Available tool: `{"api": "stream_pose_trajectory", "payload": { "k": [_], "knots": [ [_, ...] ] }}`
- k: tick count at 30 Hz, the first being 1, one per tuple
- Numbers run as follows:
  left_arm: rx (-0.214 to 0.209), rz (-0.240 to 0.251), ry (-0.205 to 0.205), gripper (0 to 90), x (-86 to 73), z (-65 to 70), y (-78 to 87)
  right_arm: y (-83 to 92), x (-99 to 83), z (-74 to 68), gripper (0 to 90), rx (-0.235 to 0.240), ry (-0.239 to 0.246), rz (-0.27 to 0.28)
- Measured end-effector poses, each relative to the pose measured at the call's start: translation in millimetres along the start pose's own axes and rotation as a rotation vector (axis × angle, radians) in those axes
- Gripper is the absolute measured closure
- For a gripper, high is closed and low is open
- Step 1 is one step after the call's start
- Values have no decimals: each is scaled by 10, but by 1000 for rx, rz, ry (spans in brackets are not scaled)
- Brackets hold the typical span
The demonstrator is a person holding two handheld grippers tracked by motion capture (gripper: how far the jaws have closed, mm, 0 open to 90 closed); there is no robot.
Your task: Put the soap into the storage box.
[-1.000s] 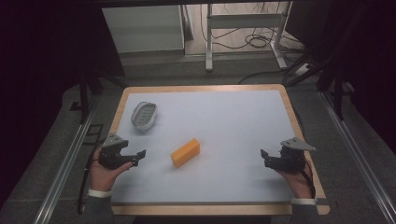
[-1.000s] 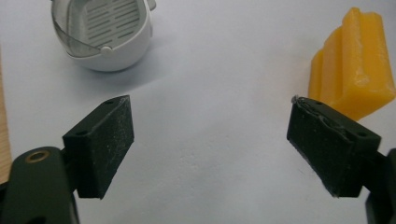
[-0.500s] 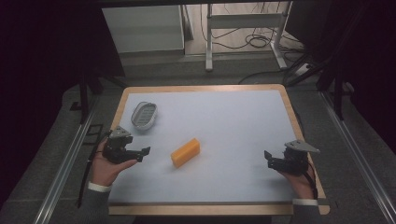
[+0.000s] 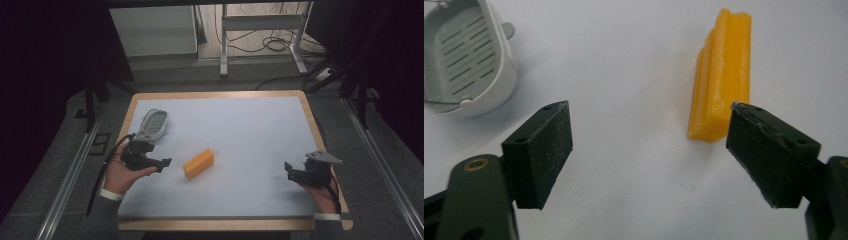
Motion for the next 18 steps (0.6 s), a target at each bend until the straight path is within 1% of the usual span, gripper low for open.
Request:
{"api": "stream_pose_trajectory", "payload": {
  "k": [7,8,10,12,13,18],
  "knots": [
    [-4,-23,-35,187,95,83,-87,-10,-34,9,85,-5,2,-15],
    [-13,-24,-37,187,114,112,-100,-10,-36,10,84,-7,1,-16],
    [-9,-38,-47,182,129,137,-120,-9,-37,8,85,-10,3,-17],
    [6,-47,-51,176,160,161,-168,-13,-39,14,85,-18,3,-20],
    [7,-54,-59,178,172,181,-191,-16,-40,13,85,-17,2,-21],
    [-6,-63,-82,182,242,278,-260,-9,-36,11,85,-19,5,-18]
  ]
}}
Point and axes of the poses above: each handheld gripper's, and its own axes: y roughly backward along the jaws, x roughly out of its top, z roughly to its right, the point moved 9 cm from there along -y, roughly forward along the jaws, and after that the axes turned 10 degrees about x, right-handed, at the moved point
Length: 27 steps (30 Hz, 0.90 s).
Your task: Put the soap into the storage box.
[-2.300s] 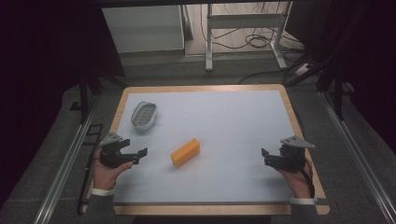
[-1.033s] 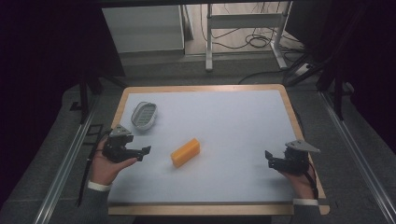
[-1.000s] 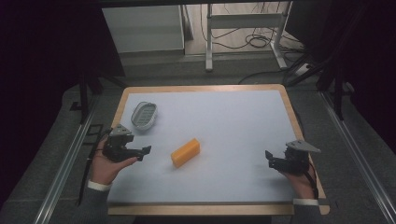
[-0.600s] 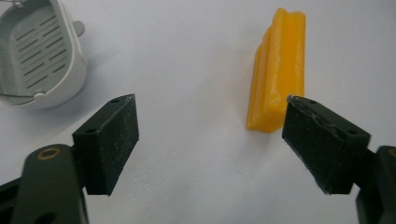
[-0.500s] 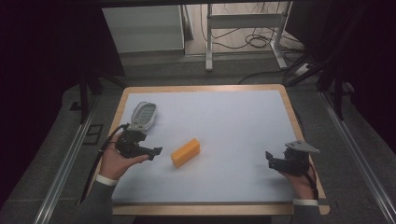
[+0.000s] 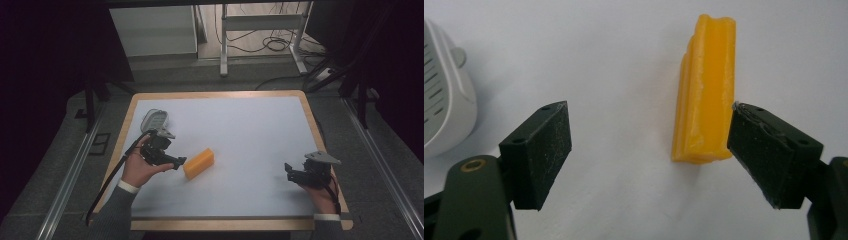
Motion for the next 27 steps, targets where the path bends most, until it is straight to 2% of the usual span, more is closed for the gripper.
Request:
{"api": "stream_pose_trajectory", "payload": {
  "k": [11,17,24,27],
  "knots": [
    [-24,-34,-32,184,35,150,-171,-22,-24,4,84,0,2,-12],
    [-46,-30,-25,179,79,235,-265,-37,-35,-6,84,4,11,-17],
    [-55,-55,-25,185,73,291,-390,-43,-47,4,85,-1,8,-21],
    [-54,-63,-43,181,106,333,-433,-53,-56,4,84,1,13,-25]
  ]
}}
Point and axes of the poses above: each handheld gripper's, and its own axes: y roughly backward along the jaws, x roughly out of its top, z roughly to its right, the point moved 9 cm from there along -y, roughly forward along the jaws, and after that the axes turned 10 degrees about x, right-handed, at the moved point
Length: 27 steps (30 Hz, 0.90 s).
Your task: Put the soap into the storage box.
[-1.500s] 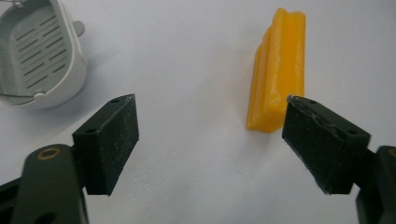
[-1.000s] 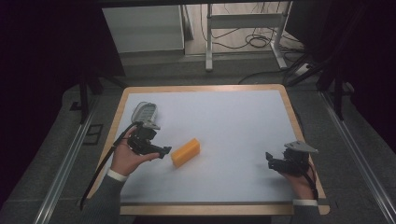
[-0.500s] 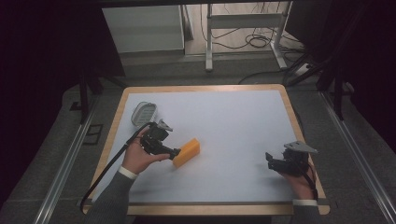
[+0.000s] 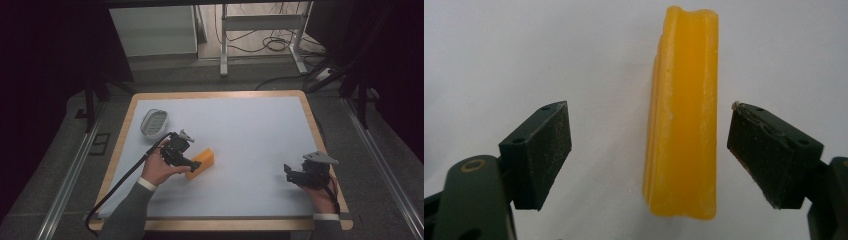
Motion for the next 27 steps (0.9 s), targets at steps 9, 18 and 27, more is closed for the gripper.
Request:
{"api": "stream_pose_trajectory", "payload": {
  "k": [9,18,27],
  "knots": [
    [12,-26,-5,209,35,56,-173,-3,-22,30,84,-8,-5,-5],
    [-17,-67,-24,385,-9,134,-314,-30,-47,34,84,-12,-3,-18],
    [-50,-82,-46,555,-36,197,-381,-36,-54,31,84,-1,-20,-19]
  ]
}}
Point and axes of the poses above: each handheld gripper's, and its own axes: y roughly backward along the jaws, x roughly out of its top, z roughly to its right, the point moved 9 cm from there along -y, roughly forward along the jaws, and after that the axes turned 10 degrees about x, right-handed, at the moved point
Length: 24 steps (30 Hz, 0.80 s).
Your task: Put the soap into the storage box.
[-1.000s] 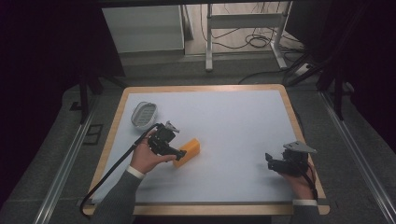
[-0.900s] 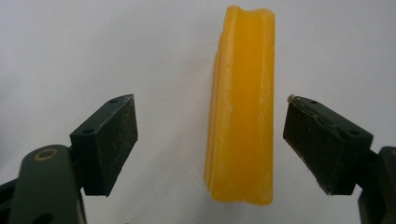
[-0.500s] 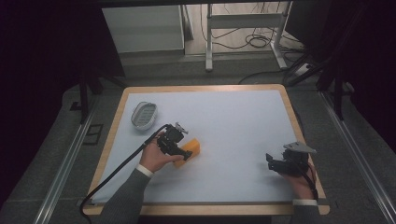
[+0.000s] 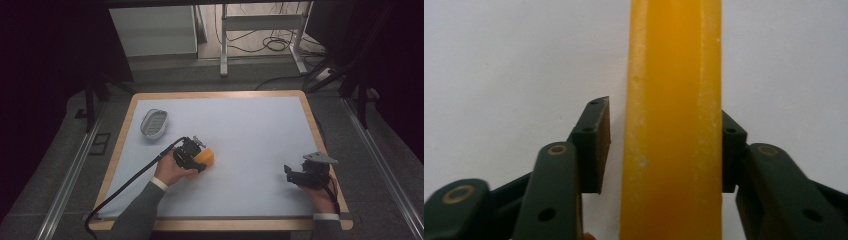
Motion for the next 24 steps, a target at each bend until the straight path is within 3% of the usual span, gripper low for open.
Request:
{"api": "stream_pose_trajectory", "payload": {
  "k": [3,14,24],
  "knots": [
    [-5,5,-9,600,-2,13,2,-6,-9,9,85,-5,-2,-4],
    [-17,5,-23,609,-14,7,56,-7,-15,22,85,-8,-2,-4],
    [-22,54,1,609,27,-92,252,-2,-14,26,84,-10,-7,-1]
  ]
}}
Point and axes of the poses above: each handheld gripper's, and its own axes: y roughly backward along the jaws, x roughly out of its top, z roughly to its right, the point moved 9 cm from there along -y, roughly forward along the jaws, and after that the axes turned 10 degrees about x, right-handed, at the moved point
